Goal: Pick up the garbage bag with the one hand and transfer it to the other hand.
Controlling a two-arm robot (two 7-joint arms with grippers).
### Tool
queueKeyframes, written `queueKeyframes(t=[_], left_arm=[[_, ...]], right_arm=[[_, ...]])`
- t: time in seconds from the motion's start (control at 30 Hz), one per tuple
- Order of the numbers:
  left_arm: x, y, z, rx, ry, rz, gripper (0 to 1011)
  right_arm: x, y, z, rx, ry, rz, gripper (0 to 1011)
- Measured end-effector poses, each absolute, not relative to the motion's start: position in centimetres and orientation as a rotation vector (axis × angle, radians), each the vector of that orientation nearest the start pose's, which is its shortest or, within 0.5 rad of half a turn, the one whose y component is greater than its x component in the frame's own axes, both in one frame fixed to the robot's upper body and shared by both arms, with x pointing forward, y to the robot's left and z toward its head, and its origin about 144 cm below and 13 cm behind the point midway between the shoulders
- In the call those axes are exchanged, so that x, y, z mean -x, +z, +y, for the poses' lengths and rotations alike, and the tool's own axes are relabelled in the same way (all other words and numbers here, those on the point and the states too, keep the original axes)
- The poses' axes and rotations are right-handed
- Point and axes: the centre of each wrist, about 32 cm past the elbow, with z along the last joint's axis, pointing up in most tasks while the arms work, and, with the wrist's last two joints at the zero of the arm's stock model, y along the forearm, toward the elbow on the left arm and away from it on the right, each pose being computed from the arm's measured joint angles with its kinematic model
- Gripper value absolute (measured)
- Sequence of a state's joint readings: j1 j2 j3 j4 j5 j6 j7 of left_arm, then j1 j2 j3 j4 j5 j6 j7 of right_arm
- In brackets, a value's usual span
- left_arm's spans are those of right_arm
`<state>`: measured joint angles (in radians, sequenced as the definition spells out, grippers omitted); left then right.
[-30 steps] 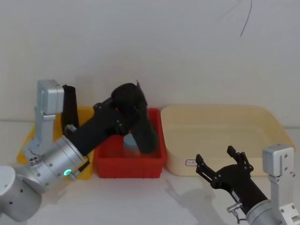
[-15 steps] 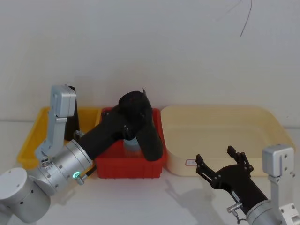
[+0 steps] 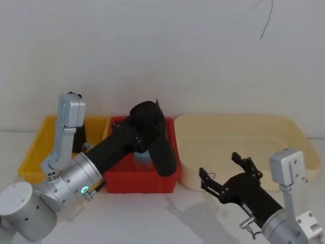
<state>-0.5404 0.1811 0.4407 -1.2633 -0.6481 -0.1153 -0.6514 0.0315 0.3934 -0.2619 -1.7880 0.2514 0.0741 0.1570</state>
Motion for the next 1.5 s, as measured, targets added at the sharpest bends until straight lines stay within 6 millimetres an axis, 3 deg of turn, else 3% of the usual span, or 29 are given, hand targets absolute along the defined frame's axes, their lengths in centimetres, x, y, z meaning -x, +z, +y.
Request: queueKeyframes(t=[0.33, 0.9, 1.5], left_arm=[[-58.5, 123.2, 16.8, 0.368, 0.558, -0.022, 490], [-58.6, 123.2, 16.7, 0.367, 0.558, -0.020, 490], [-58.6, 123.2, 16.7, 0.367, 0.558, -0.020, 490]], right_arm=[[-46.1, 122.0, -23.4, 0.094, -0.971, -0.197, 1000], [-49.9, 124.1, -21.4, 0.138, -0.732, -0.247, 1000], [-51.9, 124.2, -21.9, 0.105, -0.734, -0.253, 1000]])
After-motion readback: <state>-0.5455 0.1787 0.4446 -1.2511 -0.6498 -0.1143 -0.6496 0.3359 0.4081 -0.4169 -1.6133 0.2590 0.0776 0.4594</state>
